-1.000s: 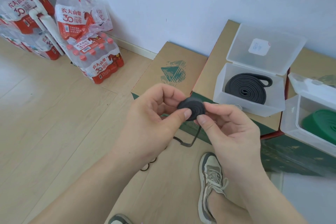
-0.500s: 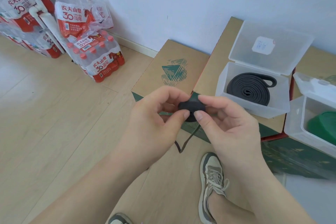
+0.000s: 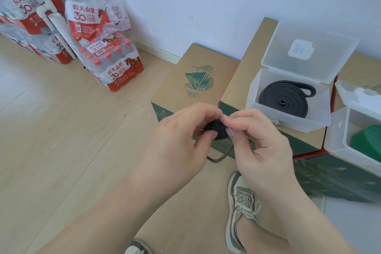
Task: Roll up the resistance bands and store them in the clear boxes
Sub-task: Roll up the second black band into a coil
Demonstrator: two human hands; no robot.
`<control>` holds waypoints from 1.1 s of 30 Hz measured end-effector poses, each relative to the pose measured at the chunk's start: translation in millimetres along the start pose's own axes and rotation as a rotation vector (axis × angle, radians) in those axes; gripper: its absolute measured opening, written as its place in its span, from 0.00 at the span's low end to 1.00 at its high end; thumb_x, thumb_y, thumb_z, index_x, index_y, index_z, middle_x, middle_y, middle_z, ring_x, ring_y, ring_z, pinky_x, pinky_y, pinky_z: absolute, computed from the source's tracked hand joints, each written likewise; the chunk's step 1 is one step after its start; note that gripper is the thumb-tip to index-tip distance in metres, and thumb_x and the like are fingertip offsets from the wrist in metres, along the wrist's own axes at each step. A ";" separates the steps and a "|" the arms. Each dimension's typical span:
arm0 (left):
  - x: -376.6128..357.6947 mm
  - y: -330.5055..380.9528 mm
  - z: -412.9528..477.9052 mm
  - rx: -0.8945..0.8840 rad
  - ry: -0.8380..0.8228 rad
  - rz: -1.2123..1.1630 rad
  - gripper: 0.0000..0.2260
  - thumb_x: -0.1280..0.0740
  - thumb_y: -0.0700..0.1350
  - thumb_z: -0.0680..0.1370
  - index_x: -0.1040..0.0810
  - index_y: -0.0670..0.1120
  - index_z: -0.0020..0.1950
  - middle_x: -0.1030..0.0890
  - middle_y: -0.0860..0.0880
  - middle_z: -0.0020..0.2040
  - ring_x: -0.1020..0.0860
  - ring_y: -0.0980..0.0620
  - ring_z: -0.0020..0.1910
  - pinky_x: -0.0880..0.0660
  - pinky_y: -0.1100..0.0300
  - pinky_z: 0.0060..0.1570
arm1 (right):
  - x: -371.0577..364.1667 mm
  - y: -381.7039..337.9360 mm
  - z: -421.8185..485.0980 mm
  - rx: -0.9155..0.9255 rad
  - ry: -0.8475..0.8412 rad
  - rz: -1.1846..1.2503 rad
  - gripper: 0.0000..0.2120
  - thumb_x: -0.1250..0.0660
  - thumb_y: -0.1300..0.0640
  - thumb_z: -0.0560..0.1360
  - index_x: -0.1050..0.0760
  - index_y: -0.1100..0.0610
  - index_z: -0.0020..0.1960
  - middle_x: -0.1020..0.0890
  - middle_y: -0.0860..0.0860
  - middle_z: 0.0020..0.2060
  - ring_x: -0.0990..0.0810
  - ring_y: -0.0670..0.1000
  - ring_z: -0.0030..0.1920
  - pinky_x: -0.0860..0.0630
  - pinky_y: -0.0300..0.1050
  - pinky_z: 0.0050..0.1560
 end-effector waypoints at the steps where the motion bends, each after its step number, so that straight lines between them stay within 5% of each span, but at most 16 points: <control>1: -0.3 -1.8 0.7 0.036 0.006 -0.043 0.16 0.27 0.32 0.75 0.17 0.51 0.55 0.15 0.58 0.47 0.15 0.57 0.48 0.17 0.58 0.48 | 0.8 2.5 0.7 -0.032 0.015 0.043 0.16 0.30 0.74 0.77 0.15 0.55 0.53 0.16 0.53 0.48 0.17 0.50 0.52 0.23 0.36 0.54; 4: 3.2 -17.5 4.3 0.237 0.077 -0.288 0.16 0.26 0.32 0.75 0.18 0.54 0.51 0.14 0.57 0.46 0.15 0.55 0.46 0.18 0.59 0.46 | 8.6 17.7 1.9 -0.232 0.110 0.291 0.16 0.26 0.72 0.74 0.15 0.53 0.53 0.12 0.52 0.47 0.13 0.51 0.50 0.19 0.40 0.53; 7: 2.9 -24.3 6.1 0.331 0.100 -0.494 0.15 0.27 0.31 0.76 0.20 0.51 0.51 0.14 0.51 0.47 0.14 0.48 0.46 0.16 0.47 0.50 | 7.9 17.3 2.0 -0.274 0.143 0.385 0.16 0.27 0.74 0.73 0.16 0.55 0.54 0.11 0.52 0.48 0.12 0.48 0.49 0.19 0.38 0.53; 11: -1.2 -15.3 4.7 0.248 0.038 -0.315 0.12 0.27 0.33 0.76 0.21 0.50 0.50 0.15 0.54 0.46 0.15 0.54 0.46 0.19 0.61 0.41 | 2.2 11.4 2.6 -0.167 0.079 0.216 0.20 0.32 0.75 0.77 0.17 0.50 0.54 0.12 0.48 0.50 0.15 0.46 0.53 0.22 0.36 0.56; 15: 0.8 0.9 3.7 -0.036 0.018 0.035 0.12 0.26 0.35 0.75 0.19 0.48 0.54 0.17 0.57 0.48 0.17 0.57 0.50 0.18 0.57 0.48 | -0.7 -0.6 0.5 0.012 -0.012 -0.023 0.18 0.35 0.76 0.79 0.16 0.55 0.54 0.17 0.54 0.50 0.18 0.51 0.53 0.25 0.34 0.55; 18: 0.7 -1.9 2.8 0.011 0.012 -0.051 0.12 0.27 0.33 0.76 0.20 0.49 0.53 0.16 0.57 0.45 0.16 0.56 0.48 0.18 0.58 0.46 | -0.6 0.3 -0.8 -0.033 0.014 0.046 0.17 0.33 0.74 0.79 0.16 0.54 0.54 0.16 0.53 0.50 0.17 0.51 0.54 0.23 0.36 0.55; 21: 3.9 -15.5 4.1 0.214 0.080 -0.317 0.14 0.27 0.32 0.76 0.20 0.52 0.50 0.15 0.57 0.44 0.17 0.58 0.45 0.20 0.64 0.42 | 5.4 17.2 -1.2 -0.269 0.122 0.329 0.14 0.28 0.72 0.76 0.16 0.56 0.54 0.11 0.51 0.47 0.13 0.48 0.50 0.20 0.37 0.52; 24: 4.7 -23.9 5.6 0.278 0.117 -0.427 0.14 0.29 0.32 0.77 0.20 0.52 0.50 0.15 0.54 0.45 0.15 0.51 0.47 0.17 0.51 0.48 | 4.4 16.1 -1.3 -0.298 0.127 0.384 0.15 0.27 0.73 0.74 0.16 0.57 0.54 0.11 0.52 0.47 0.13 0.47 0.48 0.20 0.35 0.50; 29: 3.9 -13.1 5.9 0.123 0.072 -0.092 0.11 0.27 0.37 0.77 0.22 0.51 0.51 0.18 0.58 0.49 0.17 0.58 0.49 0.19 0.61 0.45 | 0.7 11.0 -0.4 -0.167 0.061 0.167 0.20 0.31 0.74 0.77 0.17 0.50 0.54 0.13 0.48 0.48 0.15 0.47 0.51 0.22 0.36 0.55; 33: -0.2 -1.0 4.5 -0.105 0.014 0.122 0.13 0.28 0.35 0.76 0.20 0.49 0.57 0.17 0.57 0.51 0.18 0.57 0.51 0.18 0.55 0.49 | -0.9 -1.6 0.9 0.008 0.006 0.009 0.18 0.33 0.76 0.78 0.16 0.56 0.55 0.17 0.53 0.49 0.17 0.52 0.52 0.23 0.38 0.55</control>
Point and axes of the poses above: each hand's wrist, its own z-axis towards the middle knuckle, its own x-axis out of the back of the hand, y = z × x, the point moved 8 cm from there along z, towards the middle knuckle
